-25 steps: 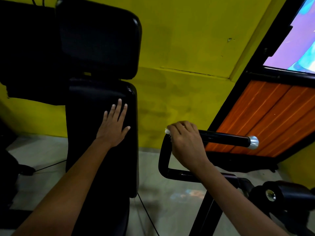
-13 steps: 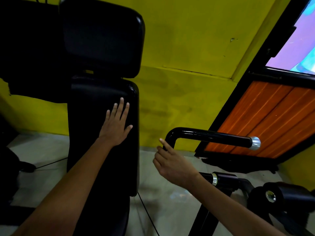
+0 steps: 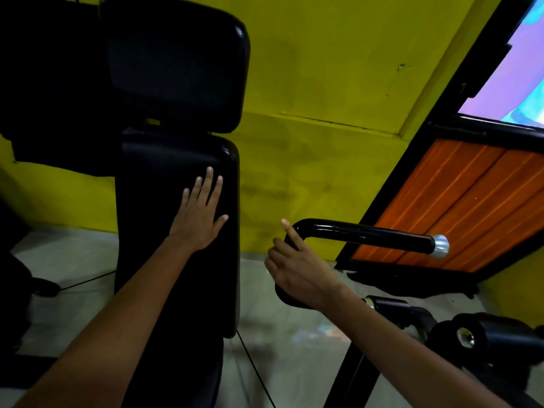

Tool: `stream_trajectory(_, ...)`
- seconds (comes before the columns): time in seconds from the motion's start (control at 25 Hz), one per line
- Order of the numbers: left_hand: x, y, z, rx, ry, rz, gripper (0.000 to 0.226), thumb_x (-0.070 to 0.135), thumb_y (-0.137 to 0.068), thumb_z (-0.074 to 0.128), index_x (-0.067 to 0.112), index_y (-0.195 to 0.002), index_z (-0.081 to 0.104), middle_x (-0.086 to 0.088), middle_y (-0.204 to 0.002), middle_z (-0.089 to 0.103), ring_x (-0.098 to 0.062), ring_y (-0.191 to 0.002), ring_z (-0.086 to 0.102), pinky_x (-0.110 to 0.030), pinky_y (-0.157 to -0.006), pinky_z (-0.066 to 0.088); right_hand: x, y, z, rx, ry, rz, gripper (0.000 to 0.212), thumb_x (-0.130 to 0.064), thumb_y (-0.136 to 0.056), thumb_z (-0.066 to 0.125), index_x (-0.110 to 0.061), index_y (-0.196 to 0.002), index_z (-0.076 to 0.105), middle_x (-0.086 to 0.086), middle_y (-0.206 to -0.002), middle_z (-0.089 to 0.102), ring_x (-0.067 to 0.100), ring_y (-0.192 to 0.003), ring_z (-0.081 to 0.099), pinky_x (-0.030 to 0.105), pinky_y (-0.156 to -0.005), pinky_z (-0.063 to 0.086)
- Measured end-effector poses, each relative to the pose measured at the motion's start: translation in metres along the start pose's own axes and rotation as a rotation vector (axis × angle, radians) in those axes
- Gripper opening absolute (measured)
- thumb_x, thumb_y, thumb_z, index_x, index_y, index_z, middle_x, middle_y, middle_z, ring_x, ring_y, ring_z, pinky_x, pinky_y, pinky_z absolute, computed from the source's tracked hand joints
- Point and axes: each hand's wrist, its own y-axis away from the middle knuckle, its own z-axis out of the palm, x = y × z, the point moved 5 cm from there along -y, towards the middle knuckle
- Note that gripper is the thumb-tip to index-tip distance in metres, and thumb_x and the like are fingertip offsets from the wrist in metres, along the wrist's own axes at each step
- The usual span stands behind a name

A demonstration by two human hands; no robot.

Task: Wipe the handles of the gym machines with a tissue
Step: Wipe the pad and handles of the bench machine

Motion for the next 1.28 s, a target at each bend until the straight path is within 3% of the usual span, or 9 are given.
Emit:
stream_trajectory(0.16,-0.002,0.0,-0.003,-0.006,-0.019,0.017,0.083,0.043,-0.095,0.048,0.013,-0.152,-0.005,-0.009,-0.157,-0.022,-0.034,-0.147,0.0,-0.053,-0.116,0.01,0.019,0.001,-0.01,0.033,-0.038,0.178,0.033,-0.015,-0.094,0.029,-0.007,-0.089,0.061,0.01,-0.093,0.057,0.032,-0.103,0.056,0.064,-0.11,0.016)
stream_trajectory(0.28,-0.003,0.001,-0.005,-0.012,-0.037,0.016,0.083,0.044,-0.095,0.047,0.013,-0.152,-0.005,-0.008,-0.157,-0.022,-0.033,-0.147,0.001,-0.052,-0.116,0.01,0.041,0.0,-0.023,0.148,-0.049,0.35,0.02,-0.02,-0.094,0.045,-0.01,-0.089,0.061,0.009,-0.099,0.058,0.029,-0.103,0.054,0.059,-0.105,0.03)
stream_trajectory(0.36,-0.002,0.001,-0.005,-0.019,-0.04,0.016,0.083,0.045,-0.096,0.046,0.014,-0.152,-0.007,-0.008,-0.156,-0.024,-0.033,-0.147,0.0,-0.052,-0.116,0.009,0.057,0.003,-0.027,0.158,-0.065,0.492,0.006,-0.015,-0.085,0.061,-0.012,-0.09,0.062,0.007,-0.1,0.056,0.028,-0.097,0.049,0.047,-0.092,0.037)
stream_trajectory(0.48,-0.002,0.002,-0.003,-0.022,-0.035,0.009,0.083,0.045,-0.096,0.045,0.013,-0.151,-0.008,-0.009,-0.156,-0.024,-0.033,-0.147,0.0,-0.052,-0.116,0.008,0.062,0.008,-0.024,0.141,-0.159,0.584,0.019,-0.009,-0.078,0.068,-0.012,-0.096,0.066,0.007,-0.097,0.054,0.026,-0.088,0.046,0.034,-0.07,0.027)
stream_trajectory(0.6,0.0,0.002,-0.003,-0.016,-0.039,0.008,0.083,0.045,-0.096,0.046,0.012,-0.152,-0.007,-0.01,-0.157,-0.023,-0.034,-0.147,0.001,-0.052,-0.116,0.01,0.056,0.022,-0.028,0.342,-0.478,0.681,0.02,-0.009,-0.09,0.056,0.001,-0.104,0.066,0.012,-0.093,0.054,0.025,-0.08,0.052,0.031,-0.064,0.041)
stream_trajectory(0.72,0.001,0.002,-0.003,-0.023,-0.019,0.005,0.083,0.045,-0.096,0.045,0.012,-0.152,-0.008,-0.01,-0.156,-0.024,-0.034,-0.147,-0.001,-0.052,-0.116,0.008,0.039,0.037,-0.027,0.531,-0.648,0.851,0.012,0.003,-0.087,0.058,0.003,-0.098,0.063,0.013,-0.095,0.053,0.013,-0.082,0.05,0.008,-0.072,0.038)
stream_trajectory(0.88,0.001,0.001,-0.004,-0.04,-0.024,0.006,0.083,0.045,-0.097,0.044,0.013,-0.151,-0.01,-0.009,-0.156,-0.026,-0.033,-0.147,-0.002,-0.05,-0.117,0.007,0.022,0.048,-0.002,0.648,-0.838,1.201,0.009,0.004,-0.087,0.057,-0.005,-0.086,0.056,0.003,-0.085,0.055,0.011,-0.077,0.053,0.021,-0.065,0.042)
stream_trajectory(1.0,0.0,0.003,-0.005,-0.038,-0.025,0.011,0.083,0.044,-0.096,0.045,0.013,-0.152,-0.009,-0.009,-0.155,-0.027,-0.033,-0.147,-0.002,-0.05,-0.117,0.006,0.022,0.05,0.013,0.681,-1.13,1.447,0.013,0.001,-0.087,0.061,-0.012,-0.085,0.06,-0.006,-0.076,0.063,-0.001,-0.071,0.06,0.009,-0.062,0.043)
stream_trajectory(1.28,0.003,0.002,-0.005,-0.058,-0.045,-0.001,0.084,0.046,-0.097,0.043,0.011,-0.151,-0.011,-0.012,-0.155,-0.027,-0.035,-0.147,-0.002,-0.05,-0.117,0.008,0.024,0.047,0.011,0.539,-1.099,1.379,0.012,-0.001,-0.088,0.059,0.0,-0.087,0.071,-0.003,-0.064,0.057,-0.001,-0.054,0.052,0.008,-0.053,0.034)
